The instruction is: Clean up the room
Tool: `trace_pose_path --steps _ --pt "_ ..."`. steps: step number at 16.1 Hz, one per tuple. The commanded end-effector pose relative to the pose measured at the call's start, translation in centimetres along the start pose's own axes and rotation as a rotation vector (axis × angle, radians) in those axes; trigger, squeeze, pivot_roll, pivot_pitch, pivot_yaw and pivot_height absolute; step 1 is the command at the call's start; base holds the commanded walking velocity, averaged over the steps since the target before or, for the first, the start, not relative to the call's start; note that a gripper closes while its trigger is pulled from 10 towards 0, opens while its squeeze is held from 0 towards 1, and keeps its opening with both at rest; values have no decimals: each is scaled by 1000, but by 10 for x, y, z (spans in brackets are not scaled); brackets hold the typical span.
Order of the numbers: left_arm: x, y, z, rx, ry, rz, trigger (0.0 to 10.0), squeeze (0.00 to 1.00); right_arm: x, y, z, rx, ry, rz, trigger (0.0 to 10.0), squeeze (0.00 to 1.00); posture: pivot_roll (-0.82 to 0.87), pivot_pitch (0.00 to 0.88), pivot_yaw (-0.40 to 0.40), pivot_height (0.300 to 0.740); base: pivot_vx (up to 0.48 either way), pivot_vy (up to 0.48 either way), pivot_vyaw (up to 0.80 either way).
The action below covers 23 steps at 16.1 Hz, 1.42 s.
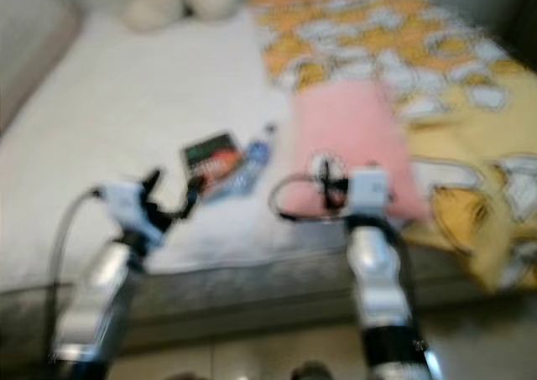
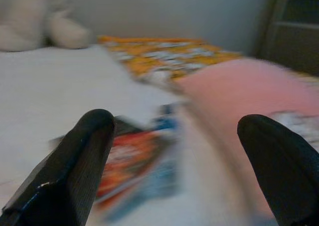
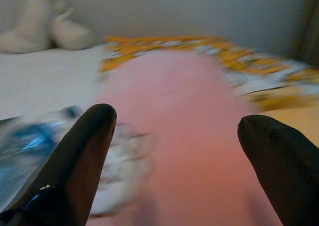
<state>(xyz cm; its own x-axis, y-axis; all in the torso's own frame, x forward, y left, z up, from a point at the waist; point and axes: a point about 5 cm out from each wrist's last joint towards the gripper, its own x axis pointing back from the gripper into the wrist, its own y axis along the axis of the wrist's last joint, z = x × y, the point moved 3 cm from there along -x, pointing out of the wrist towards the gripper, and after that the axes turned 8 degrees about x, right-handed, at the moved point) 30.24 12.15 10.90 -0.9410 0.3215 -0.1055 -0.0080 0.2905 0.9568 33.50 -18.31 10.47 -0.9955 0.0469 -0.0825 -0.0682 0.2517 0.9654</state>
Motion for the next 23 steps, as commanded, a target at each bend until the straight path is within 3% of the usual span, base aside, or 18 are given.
trace_pose_path --steps 1,5,8,10,12,15,17,19,23 --pt "4 4 12 -29 43 -4 10000 0 -2 12 15 -31 46 -44 10000 0 -148 0 95 740 0 0 -750" --pt "5 0 14 -45 87 4 10000 0 -3 13 25 -26 104 -41 10000 0 -148 0 95 740 0 0 0" --pt "5 -6 13 -60 119 22 10000 0 -4 6 22 -40 92 5 10000 4 -148 0 96 740 0 -456 704" --pt "8 -9 32 14 260 33 10000 0 -1 3 21 -36 98 11 10000 4 -152 0 99 740 0 -446 659" --pt "10 -8 42 8 312 33 10000 0 1 -2 19 -38 91 31 10000 4 -153 0 102 740 0 -437 659" --pt "8 -7 37 -23 282 34 10000 0 2 -5 19 -40 88 43 10000 12 -155 0 106 740 0 -435 658" --pt "5 -4 26 -33 210 20 10000 0 3 -5 20 -36 84 41 10000 0 -155 0 109 740 0 -435 663" --pt "5 -5 27 -31 213 26 10000 0 3 -4 19 -44 77 32 10000 0 -154 0 109 740 0 -435 484" --pt "3 -6 24 -26 161 30 10000 0 3 2 24 -51 103 8 10000 0 -157 0 111 740 64 -210 -191"
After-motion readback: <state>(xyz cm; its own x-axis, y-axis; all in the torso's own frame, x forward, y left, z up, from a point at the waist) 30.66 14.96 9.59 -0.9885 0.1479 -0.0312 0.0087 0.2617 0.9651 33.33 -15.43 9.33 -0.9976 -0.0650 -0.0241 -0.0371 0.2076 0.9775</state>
